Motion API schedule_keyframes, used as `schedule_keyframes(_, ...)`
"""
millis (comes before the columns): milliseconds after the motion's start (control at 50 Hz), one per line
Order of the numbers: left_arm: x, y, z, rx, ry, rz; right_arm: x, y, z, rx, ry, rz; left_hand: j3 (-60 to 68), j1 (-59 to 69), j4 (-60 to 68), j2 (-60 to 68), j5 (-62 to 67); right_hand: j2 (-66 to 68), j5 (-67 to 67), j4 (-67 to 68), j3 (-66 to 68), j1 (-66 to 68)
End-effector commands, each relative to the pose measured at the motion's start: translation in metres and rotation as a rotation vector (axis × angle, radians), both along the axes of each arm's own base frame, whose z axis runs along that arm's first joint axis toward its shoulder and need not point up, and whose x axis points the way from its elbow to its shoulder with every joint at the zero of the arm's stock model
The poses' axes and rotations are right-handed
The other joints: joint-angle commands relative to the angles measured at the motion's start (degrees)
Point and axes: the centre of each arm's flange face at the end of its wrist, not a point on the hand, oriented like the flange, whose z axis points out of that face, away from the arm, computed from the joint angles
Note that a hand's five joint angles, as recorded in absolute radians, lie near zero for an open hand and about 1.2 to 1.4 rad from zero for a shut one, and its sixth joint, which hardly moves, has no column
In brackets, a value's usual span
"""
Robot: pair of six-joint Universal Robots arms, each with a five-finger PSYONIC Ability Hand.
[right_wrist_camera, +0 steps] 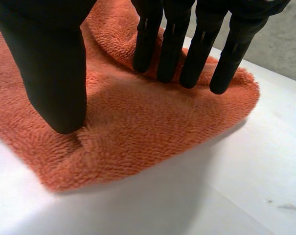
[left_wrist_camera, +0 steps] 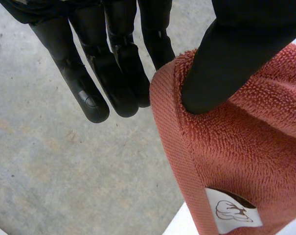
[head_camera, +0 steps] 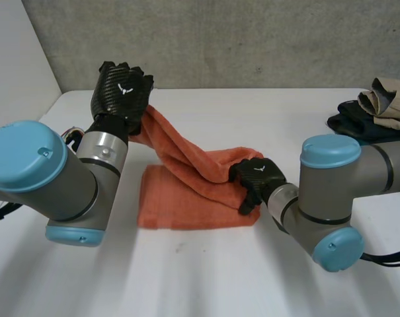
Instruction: Fold the laundry.
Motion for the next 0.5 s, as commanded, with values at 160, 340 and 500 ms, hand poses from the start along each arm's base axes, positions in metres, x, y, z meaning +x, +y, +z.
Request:
schedule_keyframes(160, 0.001, -0.004, 0.004, 0.001, 0.000, 0.008, 0.002, 0.019, 0.018, -0.019, 0.005, 0.014, 11.71, 14.62, 11.26, 11.40, 14.78, 6.74, 6.52, 6.63, 6.51, 6.69)
schedule_keyframes(340, -0.001, 0.000, 0.001, 0.011, -0.004, -0.003, 0.007, 0.011, -0.006, -0.020, 0.050, 0.028, 11.71, 14.62, 11.26, 11.40, 14.78, 8.92, 8.70, 8.81, 8.70, 8.88)
schedule_keyframes(500, -0.001, 0.003, 0.000, 0.023, 0.004, -0.008, 0.007, -0.001, -0.018, -0.066, 0.103, -0.013, 11.71, 14.62, 11.26, 11.40, 14.78, 45.75, 45.53, 45.64, 45.53, 45.71)
